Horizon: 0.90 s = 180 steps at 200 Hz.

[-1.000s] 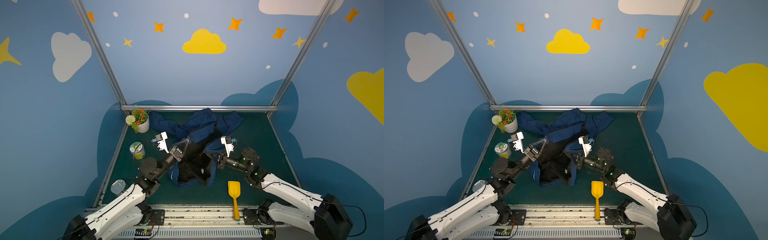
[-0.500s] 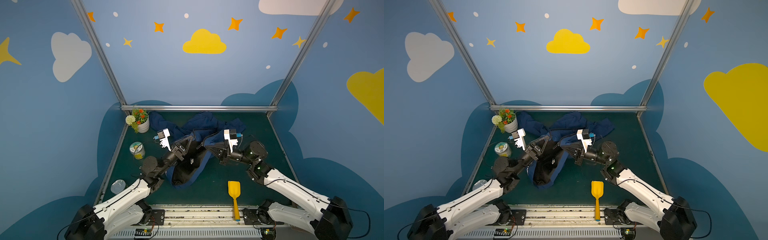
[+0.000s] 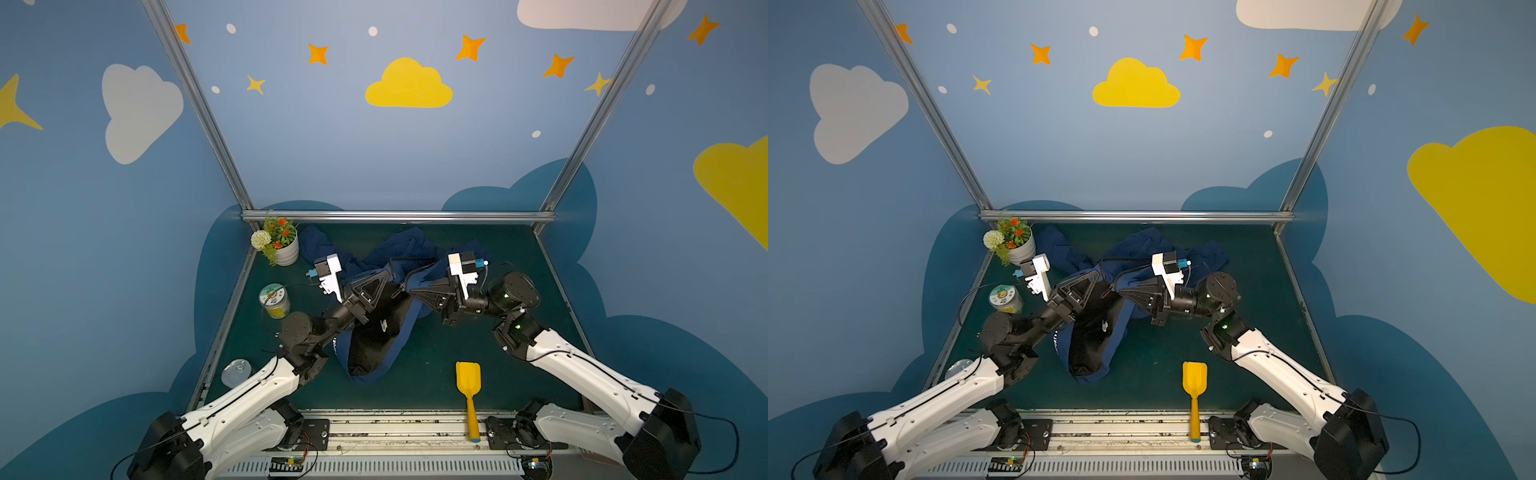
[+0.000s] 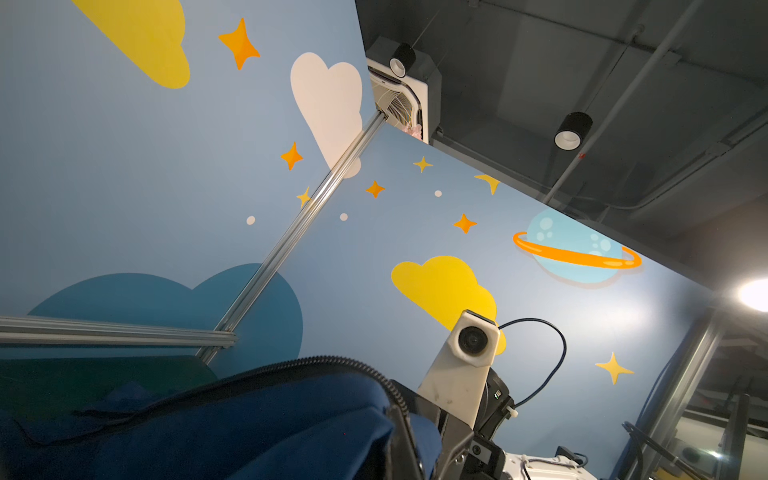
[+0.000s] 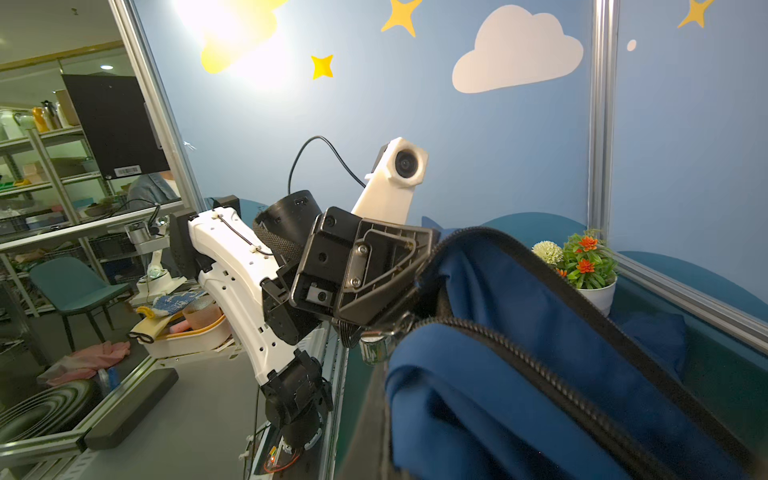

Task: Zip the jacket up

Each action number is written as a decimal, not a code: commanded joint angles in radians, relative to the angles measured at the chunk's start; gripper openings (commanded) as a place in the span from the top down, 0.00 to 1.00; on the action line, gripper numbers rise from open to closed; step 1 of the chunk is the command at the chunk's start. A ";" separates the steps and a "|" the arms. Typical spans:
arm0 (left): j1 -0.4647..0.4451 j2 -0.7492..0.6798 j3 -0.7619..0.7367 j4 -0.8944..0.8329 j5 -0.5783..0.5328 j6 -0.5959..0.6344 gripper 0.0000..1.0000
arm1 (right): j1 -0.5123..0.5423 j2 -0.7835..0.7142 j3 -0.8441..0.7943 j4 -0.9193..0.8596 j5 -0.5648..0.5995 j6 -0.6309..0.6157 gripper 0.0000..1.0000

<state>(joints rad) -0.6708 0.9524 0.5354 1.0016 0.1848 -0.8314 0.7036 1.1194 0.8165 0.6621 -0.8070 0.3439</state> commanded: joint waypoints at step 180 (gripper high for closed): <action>-0.035 -0.036 0.063 -0.099 -0.021 0.130 0.97 | -0.013 0.028 0.087 0.035 -0.058 0.017 1.00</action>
<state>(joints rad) -0.7017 0.9291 0.5610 0.8822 0.1604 -0.7204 0.6933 1.1469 0.8532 0.6621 -0.8543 0.3622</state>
